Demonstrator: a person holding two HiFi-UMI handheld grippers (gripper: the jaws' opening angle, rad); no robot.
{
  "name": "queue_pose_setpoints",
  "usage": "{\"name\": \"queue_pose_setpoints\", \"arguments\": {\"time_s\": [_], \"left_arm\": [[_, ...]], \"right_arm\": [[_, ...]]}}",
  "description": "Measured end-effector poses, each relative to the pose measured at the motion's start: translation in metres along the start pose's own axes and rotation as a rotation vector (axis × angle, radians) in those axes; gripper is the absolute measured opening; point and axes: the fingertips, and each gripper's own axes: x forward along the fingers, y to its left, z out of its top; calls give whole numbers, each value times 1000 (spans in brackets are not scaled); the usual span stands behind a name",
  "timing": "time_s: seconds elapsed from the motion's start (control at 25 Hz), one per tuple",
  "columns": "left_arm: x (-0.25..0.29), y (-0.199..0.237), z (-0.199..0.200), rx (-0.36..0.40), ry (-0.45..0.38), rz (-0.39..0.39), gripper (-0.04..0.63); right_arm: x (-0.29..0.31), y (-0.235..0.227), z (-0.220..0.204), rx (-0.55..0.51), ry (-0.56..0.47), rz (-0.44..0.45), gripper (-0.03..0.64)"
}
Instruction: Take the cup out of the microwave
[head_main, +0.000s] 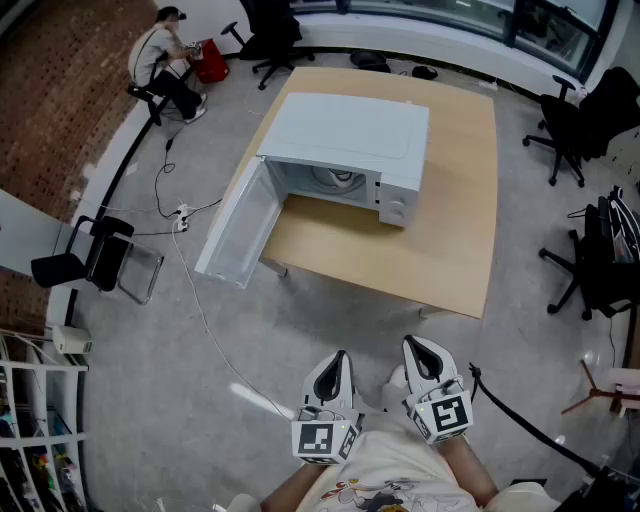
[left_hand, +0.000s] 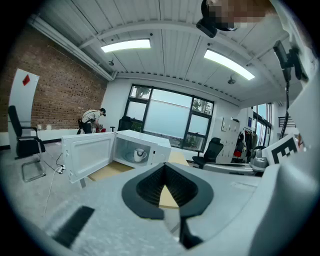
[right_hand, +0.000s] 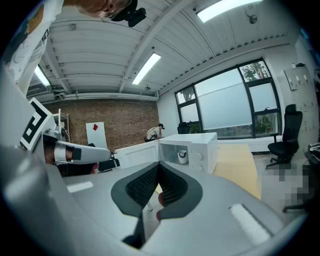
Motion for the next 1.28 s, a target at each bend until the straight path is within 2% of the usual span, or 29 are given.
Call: {"name": "queue_pose_setpoints", "arguments": {"time_s": [0.2, 0.48, 0.8, 1.04, 1.28], "left_arm": [[-13, 13, -5, 8, 18, 11, 2], [-20, 5, -4, 19, 16, 15, 3], [-24, -11, -11, 34, 14, 57, 3], [-20, -8, -26, -15, 20, 105, 3], [18, 20, -18, -29, 33, 90, 3]], "right_arm": [[-3, 13, -8, -6, 13, 0, 6], [-13, 8, -5, 1, 6, -17, 6], [-25, 3, -8, 39, -9, 72, 8], [-12, -4, -12, 36, 6, 112, 8], [29, -13, -12, 32, 36, 101, 8]]}}
